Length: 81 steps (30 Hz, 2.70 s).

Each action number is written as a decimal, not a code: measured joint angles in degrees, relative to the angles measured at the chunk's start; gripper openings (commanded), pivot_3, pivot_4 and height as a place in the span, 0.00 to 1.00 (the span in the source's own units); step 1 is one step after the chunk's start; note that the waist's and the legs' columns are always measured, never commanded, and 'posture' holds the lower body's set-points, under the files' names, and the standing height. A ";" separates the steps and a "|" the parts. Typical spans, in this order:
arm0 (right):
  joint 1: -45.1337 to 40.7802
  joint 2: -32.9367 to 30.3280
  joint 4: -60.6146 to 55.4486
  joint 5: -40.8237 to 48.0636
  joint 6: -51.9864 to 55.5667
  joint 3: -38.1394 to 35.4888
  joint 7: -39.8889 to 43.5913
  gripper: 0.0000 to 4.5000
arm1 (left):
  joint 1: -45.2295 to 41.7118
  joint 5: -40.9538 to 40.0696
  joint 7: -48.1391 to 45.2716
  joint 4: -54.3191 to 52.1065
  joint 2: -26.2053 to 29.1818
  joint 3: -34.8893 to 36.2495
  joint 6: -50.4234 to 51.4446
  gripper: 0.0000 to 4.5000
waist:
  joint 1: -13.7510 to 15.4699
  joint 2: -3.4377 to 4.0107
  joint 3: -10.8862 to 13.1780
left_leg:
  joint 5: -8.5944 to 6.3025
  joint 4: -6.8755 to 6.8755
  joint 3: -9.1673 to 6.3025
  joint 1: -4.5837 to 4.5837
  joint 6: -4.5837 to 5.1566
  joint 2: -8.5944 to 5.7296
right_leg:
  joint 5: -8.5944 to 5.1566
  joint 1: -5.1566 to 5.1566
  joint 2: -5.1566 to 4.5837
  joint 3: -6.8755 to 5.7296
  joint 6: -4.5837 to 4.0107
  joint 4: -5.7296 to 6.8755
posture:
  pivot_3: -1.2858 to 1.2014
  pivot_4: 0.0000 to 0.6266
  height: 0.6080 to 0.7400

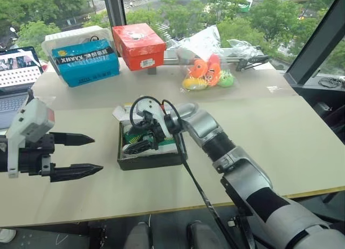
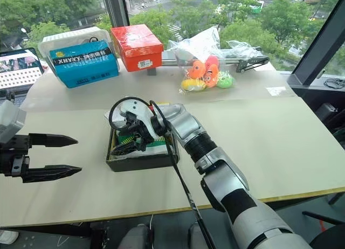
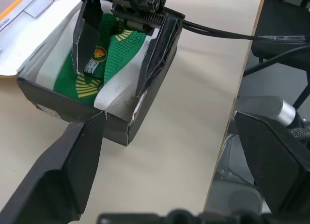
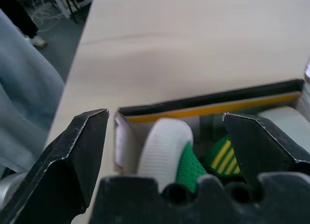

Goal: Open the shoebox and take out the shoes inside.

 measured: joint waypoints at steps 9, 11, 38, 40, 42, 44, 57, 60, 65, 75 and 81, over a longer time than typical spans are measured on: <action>0.82 0.40 5.14 -7.65 -10.10 2.78 -2.07 0.83 | -0.63 -1.21 0.98 -0.04 0.04 -0.04 -0.01 1.00 | -0.04 0.00 0.00 | 0.00 0.00 0.00 0.00 -0.03 0.00 | 0.00 0.00 0.01 0.00 0.00 0.00 | 0.52 0.24 1.00; 0.93 0.25 5.06 -8.42 -11.51 3.46 -1.14 0.67 | -0.68 -1.22 1.05 -0.02 0.09 -0.08 -0.03 1.00 | -0.04 0.00 0.00 | 0.00 0.00 0.00 0.03 -0.04 0.00 | 0.00 0.02 0.01 0.00 0.00 0.00 | 0.52 0.24 1.00; -7.21 -0.68 6.18 22.22 13.68 -34.42 -13.56 0.12 | -4.88 -1.52 0.97 2.28 0.97 -4.48 -1.50 1.00 | 0.17 0.00 0.15 | 0.00 -0.15 -0.03 0.20 -0.11 0.06 | -0.04 0.14 0.05 0.00 -0.10 0.00 | 0.52 0.24 1.00; -13.47 -3.43 9.06 29.55 16.10 -44.43 -20.95 0.12 | -5.51 -1.49 0.93 2.87 1.04 -5.22 -1.78 1.00 | 0.50 0.00 0.16 | 0.00 -0.21 -0.05 0.20 -0.11 0.04 | -0.04 0.17 0.03 -0.04 -0.10 -0.07 | 0.52 0.24 1.00; -16.97 -7.21 9.50 33.57 17.34 -50.27 -26.76 0.12 | -5.91 -1.44 0.90 3.38 1.04 -6.40 -2.54 1.00 | 0.66 -0.01 0.15 | 0.00 -0.24 -0.05 0.21 -0.11 0.03 | -0.05 0.26 0.00 -0.08 -0.10 -0.23 | 0.52 0.24 1.00; -16.47 -11.56 6.50 31.08 17.72 -47.93 -30.35 0.12 | -6.67 -1.34 0.82 3.89 1.05 -7.87 -3.47 1.00 | 0.59 -0.01 0.15 | 0.00 -0.24 -0.02 0.21 -0.10 -0.01 | -0.05 0.25 -0.05 -0.06 -0.10 -0.26 | 0.52 0.24 1.00; 6.89 -36.27 -2.88 -20.66 1.85 -3.43 -42.33 0.12 | -17.35 1.45 0.15 8.24 0.28 -23.87 -9.43 1.00 | -1.51 0.05 0.21 | 0.01 -0.15 0.57 -0.26 -0.06 0.07 | 0.00 -0.68 0.30 0.95 0.00 0.12 | 0.52 0.24 1.00; 8.16 -30.47 1.69 -23.32 -2.66 -2.59 -48.14 0.12 | -20.42 2.41 -0.22 9.07 -0.19 -27.98 -10.58 1.00 | -2.73 0.01 0.21 | 0.01 -0.18 0.68 -0.02 -0.06 0.16 | 0.06 -0.53 0.42 1.10 0.00 0.12 | 0.52 0.24 1.00; 10.47 -20.62 9.90 -22.95 -8.57 -6.07 -57.72 0.33 | -23.73 4.02 -0.19 10.61 -1.07 -31.59 -11.17 1.00 | -3.15 -0.46 0.10 | 0.01 0.00 0.75 0.08 -0.06 0.18 | 0.20 -0.35 0.43 1.22 0.19 0.06 | 0.52 0.24 1.00; 9.25 -12.55 -6.01 -3.59 9.69 -21.88 -47.67 0.99 | -20.38 5.58 -1.12 10.49 0.92 -29.51 -10.39 1.00 | -2.70 -0.63 0.21 | -0.02 0.00 0.85 0.47 -0.04 0.31 | 0.24 0.02 0.44 1.21 0.24 -0.03 | 0.52 0.24 1.00; -4.68 -12.38 -14.53 4.96 18.12 -24.94 -40.61 0.99 | -17.71 6.27 -1.25 10.19 1.72 -26.80 -10.26 1.00 | -2.31 -0.60 0.24 | -0.06 -0.04 0.94 -0.05 -0.03 0.42 | 0.26 -0.59 0.51 1.19 0.18 0.02 | 0.52 0.24 1.00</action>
